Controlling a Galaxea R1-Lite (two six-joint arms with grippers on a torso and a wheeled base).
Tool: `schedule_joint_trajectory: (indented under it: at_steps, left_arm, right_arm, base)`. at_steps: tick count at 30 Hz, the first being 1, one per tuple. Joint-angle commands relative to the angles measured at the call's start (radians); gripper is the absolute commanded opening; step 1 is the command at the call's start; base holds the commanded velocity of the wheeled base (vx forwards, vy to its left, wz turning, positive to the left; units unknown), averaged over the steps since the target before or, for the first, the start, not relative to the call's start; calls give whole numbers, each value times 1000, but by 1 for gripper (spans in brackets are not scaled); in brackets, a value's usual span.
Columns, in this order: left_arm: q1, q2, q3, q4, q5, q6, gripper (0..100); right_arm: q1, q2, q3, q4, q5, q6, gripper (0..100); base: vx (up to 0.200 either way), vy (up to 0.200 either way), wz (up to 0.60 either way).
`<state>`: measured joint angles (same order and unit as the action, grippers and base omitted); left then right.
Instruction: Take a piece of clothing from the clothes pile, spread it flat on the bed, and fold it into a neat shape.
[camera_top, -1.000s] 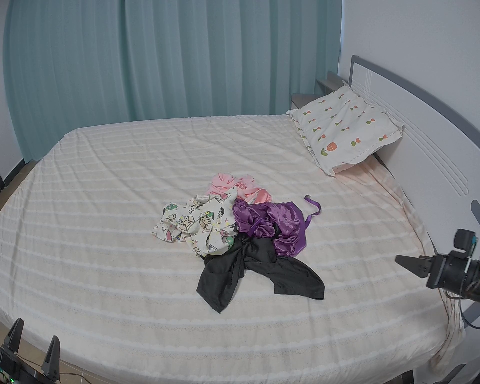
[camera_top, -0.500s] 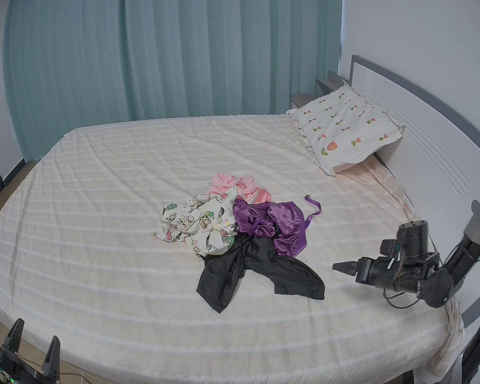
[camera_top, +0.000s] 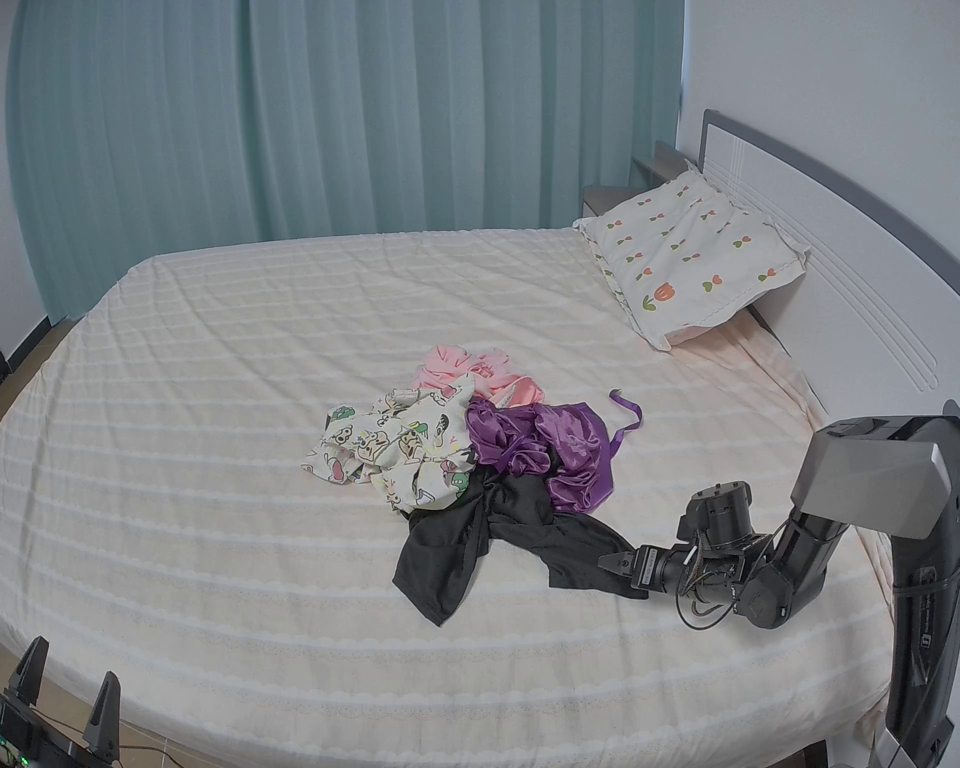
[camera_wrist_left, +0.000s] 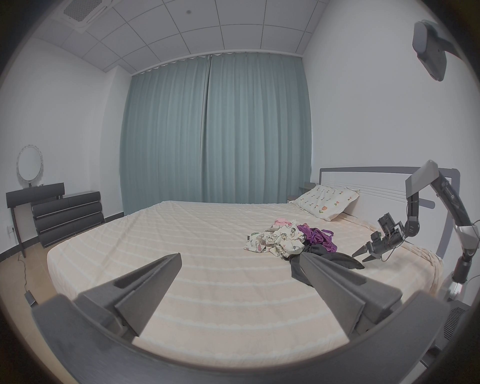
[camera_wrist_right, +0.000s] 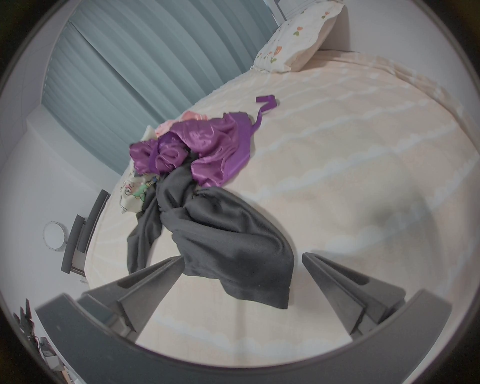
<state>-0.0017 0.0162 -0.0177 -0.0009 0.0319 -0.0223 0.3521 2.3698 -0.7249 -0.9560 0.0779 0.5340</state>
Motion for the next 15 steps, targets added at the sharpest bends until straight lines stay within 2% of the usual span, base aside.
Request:
schedule_joint_trajectory:
  at_steps: [1,9,10,15]
  left_arm:
    - [0,-16,16,-1,0,1,100]
    - [0,-16,16,1,0,7,100]
    - [0,-16,16,1,-1,7,100]
    - [0,-16,16,1,-1,9,100]
  right_arm:
    - [5,94,-50,-7,-4,-5,100]
    - [7,131,-61,-92,3,-6,100]
    - [7,132,-62,-95,3,-6,0]
    - [8,149,-70,-127,10,-3,0]
  base:
    - [0,0,0]
    - [0,0,0]
    - [0,0,0]
    - [0,0,0]
